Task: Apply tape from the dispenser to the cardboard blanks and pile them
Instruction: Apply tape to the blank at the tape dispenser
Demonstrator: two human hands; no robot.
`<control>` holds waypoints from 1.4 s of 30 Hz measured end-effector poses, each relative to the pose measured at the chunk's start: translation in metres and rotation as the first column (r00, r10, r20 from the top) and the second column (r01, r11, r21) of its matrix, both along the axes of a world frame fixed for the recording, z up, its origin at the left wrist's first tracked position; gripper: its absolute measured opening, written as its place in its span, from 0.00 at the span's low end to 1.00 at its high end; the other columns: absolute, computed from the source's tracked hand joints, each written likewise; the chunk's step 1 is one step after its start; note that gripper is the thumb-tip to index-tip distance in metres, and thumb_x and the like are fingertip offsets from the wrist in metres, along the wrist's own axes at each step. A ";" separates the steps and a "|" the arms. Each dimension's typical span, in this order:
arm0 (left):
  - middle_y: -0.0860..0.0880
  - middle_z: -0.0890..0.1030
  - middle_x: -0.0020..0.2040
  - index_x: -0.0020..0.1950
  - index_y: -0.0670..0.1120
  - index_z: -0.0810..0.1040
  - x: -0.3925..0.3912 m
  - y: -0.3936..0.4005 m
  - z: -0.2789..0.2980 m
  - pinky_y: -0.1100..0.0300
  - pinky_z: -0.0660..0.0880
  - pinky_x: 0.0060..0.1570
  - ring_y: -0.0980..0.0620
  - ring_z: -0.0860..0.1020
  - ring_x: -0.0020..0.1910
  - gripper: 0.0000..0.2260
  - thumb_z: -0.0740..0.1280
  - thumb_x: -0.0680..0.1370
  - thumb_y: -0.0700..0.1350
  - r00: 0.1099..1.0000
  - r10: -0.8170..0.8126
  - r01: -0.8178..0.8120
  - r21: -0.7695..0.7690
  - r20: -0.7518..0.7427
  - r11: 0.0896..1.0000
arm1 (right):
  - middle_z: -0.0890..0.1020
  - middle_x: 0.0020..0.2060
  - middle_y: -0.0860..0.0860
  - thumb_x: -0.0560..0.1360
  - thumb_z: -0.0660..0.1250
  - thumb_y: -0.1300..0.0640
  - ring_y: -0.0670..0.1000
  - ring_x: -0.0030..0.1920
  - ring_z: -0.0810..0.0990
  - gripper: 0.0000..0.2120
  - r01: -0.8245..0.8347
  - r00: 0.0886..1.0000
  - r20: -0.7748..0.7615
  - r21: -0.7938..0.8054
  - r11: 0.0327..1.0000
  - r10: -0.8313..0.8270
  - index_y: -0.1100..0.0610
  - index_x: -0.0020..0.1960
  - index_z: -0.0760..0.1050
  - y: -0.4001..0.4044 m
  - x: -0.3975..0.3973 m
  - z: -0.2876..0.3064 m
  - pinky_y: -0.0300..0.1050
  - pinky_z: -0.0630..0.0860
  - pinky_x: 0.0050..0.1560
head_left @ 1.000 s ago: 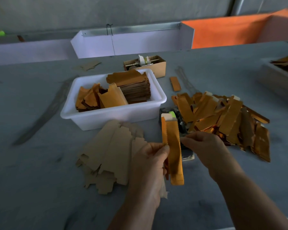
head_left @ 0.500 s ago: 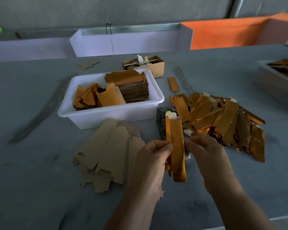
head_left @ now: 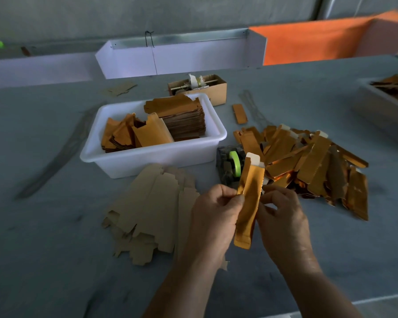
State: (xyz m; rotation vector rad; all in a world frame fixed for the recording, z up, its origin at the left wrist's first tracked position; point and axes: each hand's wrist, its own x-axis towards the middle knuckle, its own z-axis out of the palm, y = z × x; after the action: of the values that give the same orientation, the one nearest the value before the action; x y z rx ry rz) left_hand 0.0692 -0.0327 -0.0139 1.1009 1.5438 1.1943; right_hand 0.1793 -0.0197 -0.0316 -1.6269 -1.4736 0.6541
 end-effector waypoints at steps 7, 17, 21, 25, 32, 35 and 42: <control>0.53 0.81 0.36 0.43 0.52 0.78 -0.002 0.004 0.005 0.66 0.77 0.34 0.58 0.81 0.34 0.04 0.67 0.77 0.49 0.990 -0.040 0.037 -0.021 -0.136 0.999 | 0.74 0.54 0.53 0.75 0.67 0.58 0.52 0.56 0.72 0.05 -0.051 0.909 0.417 0.107 0.993 0.001 0.59 0.47 0.79 0.003 -0.004 0.012 0.41 0.73 0.49; 0.56 0.77 0.34 0.40 0.54 0.75 -0.004 0.000 0.002 0.64 0.72 0.36 0.59 0.76 0.35 0.07 0.66 0.78 0.49 0.968 -0.214 0.217 0.010 -0.133 0.976 | 0.70 0.47 0.44 0.74 0.68 0.60 0.37 0.39 0.70 0.01 -0.041 0.995 0.093 0.048 0.998 0.037 0.56 0.44 0.78 0.002 0.010 -0.002 0.29 0.63 0.35; 0.58 0.78 0.31 0.41 0.53 0.76 -0.005 0.002 0.000 0.71 0.70 0.30 0.64 0.76 0.31 0.06 0.67 0.77 0.50 0.981 -0.183 0.185 0.015 -0.067 0.983 | 0.71 0.48 0.44 0.75 0.67 0.60 0.38 0.41 0.70 0.03 -0.038 0.998 0.058 0.028 0.999 0.036 0.55 0.47 0.78 0.003 0.011 -0.007 0.28 0.63 0.37; 0.57 0.76 0.29 0.41 0.51 0.77 -0.006 0.002 -0.003 0.70 0.70 0.28 0.63 0.73 0.27 0.05 0.68 0.77 0.47 0.986 -0.165 0.164 0.049 0.006 0.985 | 0.71 0.48 0.42 0.74 0.68 0.60 0.36 0.43 0.71 0.04 -0.053 0.998 0.024 0.049 0.997 0.052 0.51 0.44 0.76 0.001 0.012 -0.009 0.26 0.64 0.37; 0.57 0.76 0.34 0.43 0.55 0.75 -0.009 0.002 -0.007 0.73 0.68 0.30 0.63 0.74 0.32 0.05 0.65 0.78 0.50 0.894 -0.177 0.247 0.122 -0.413 0.961 | 0.71 0.44 0.43 0.74 0.68 0.60 0.42 0.42 0.72 0.02 -0.042 0.999 0.039 0.106 0.993 0.038 0.55 0.42 0.78 0.000 0.009 -0.014 0.28 0.65 0.37; 0.57 0.79 0.37 0.45 0.56 0.76 -0.007 0.003 -0.010 0.70 0.74 0.34 0.61 0.78 0.36 0.03 0.65 0.79 0.51 0.897 -0.137 0.212 0.136 -0.419 0.968 | 0.70 0.40 0.43 0.72 0.69 0.65 0.40 0.38 0.71 0.07 -0.025 0.994 0.109 0.161 0.987 0.007 0.58 0.37 0.75 0.004 0.004 -0.014 0.24 0.68 0.36; 0.56 0.74 0.30 0.39 0.54 0.75 -0.005 0.004 0.000 0.64 0.70 0.33 0.59 0.73 0.31 0.07 0.68 0.77 0.48 0.969 -0.160 0.173 0.057 -0.190 0.983 | 0.79 0.46 0.50 0.75 0.67 0.59 0.46 0.44 0.75 0.10 -0.075 0.997 -0.002 -0.104 0.992 0.075 0.46 0.39 0.75 -0.004 0.033 -0.019 0.38 0.70 0.39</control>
State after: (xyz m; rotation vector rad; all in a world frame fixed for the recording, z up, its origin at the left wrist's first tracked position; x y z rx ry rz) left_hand 0.0640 -0.0284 -0.0142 1.3953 1.5212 1.0653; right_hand 0.2127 -0.0236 -0.0510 -1.6568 -1.5304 0.7831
